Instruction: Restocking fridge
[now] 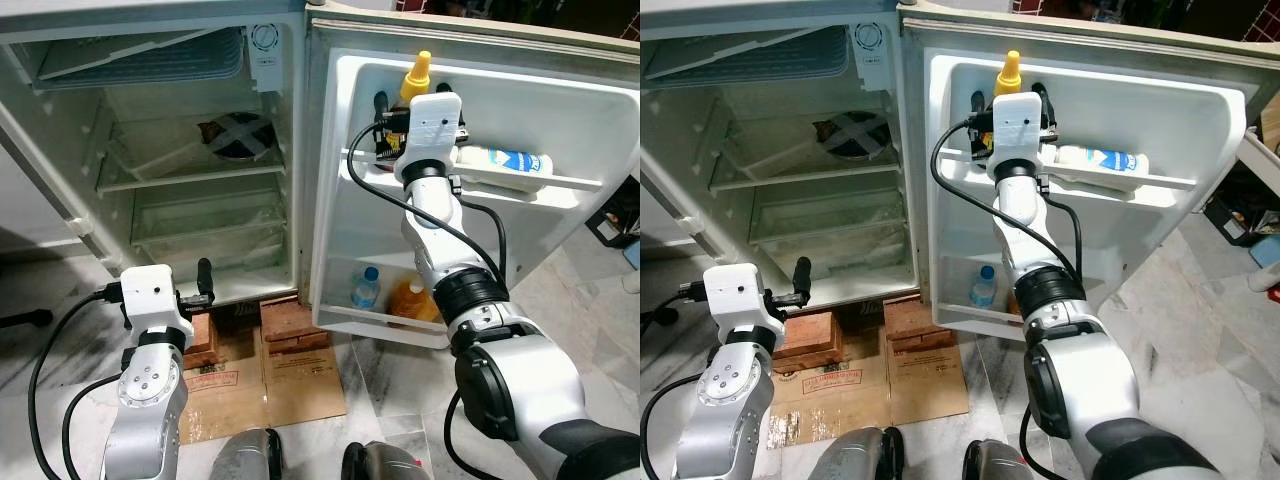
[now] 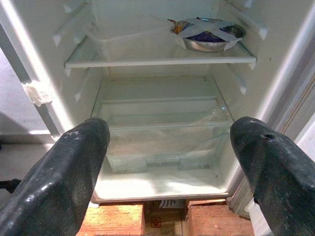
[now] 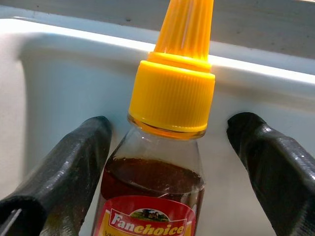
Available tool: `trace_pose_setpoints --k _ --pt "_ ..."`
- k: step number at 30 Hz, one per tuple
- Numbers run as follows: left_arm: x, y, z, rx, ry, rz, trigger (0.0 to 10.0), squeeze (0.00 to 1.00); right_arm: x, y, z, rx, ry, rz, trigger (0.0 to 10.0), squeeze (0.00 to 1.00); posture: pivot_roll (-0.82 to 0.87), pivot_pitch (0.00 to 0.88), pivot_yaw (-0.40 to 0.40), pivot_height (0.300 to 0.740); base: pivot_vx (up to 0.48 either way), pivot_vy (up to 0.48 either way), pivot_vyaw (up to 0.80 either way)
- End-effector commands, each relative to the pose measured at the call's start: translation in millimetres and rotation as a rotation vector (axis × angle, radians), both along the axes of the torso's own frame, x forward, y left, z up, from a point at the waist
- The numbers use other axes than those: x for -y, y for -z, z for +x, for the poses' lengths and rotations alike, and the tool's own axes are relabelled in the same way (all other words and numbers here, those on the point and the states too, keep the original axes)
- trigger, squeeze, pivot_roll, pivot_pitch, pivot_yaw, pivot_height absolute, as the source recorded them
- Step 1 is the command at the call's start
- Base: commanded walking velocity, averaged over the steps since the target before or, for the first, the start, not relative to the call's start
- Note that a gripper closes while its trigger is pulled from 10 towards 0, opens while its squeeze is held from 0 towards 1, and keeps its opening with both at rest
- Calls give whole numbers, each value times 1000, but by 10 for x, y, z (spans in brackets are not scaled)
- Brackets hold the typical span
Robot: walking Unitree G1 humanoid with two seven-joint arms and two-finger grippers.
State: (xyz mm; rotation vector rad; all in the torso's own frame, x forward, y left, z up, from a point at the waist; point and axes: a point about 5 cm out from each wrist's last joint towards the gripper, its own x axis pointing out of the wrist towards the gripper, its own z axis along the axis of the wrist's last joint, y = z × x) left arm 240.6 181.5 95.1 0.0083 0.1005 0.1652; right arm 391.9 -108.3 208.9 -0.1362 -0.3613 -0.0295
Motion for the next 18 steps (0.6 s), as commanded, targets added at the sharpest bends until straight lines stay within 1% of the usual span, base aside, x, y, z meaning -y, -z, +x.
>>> trace_pose_setpoints --k 1,2,3,9,11,13,16,18 --pt "-1 36 1 -16 -2 4 10000 0 187 99 7 -55 73 44 10000 384 117 113 -21 740 0 0 0" --pt "-1 35 4 -16 -2 4 10000 0 192 94 9 -55 74 45 10000 384 116 111 -21 740 0 0 0" --pt "0 34 9 -15 -1 5 10000 0 205 94 16 -66 73 70 10000 0 116 111 -20 740 0 0 0" --pt "-1 31 17 -13 -2 5 10000 0 222 47 14 -45 55 73 10000 0 115 109 -20 740 0 0 0" --pt "1 33 24 -13 -2 3 10000 0 212 -9 4 -16 9 104 10000 0 111 107 -20 740 0 0 0" --pt "2 34 27 -12 -2 2 10000 0 217 -34 0 -4 -1 111 10000 0 111 106 -22 740 0 0 0" --pt "5 33 35 -10 -2 0 10000 0 288 -110 -3 19 2 112 10000 0 105 105 -22 740 0 0 0" --pt "8 33 37 -10 -1 0 10000 0 311 -117 -4 21 3 104 9882 0 103 104 -23 740 0 0 0"
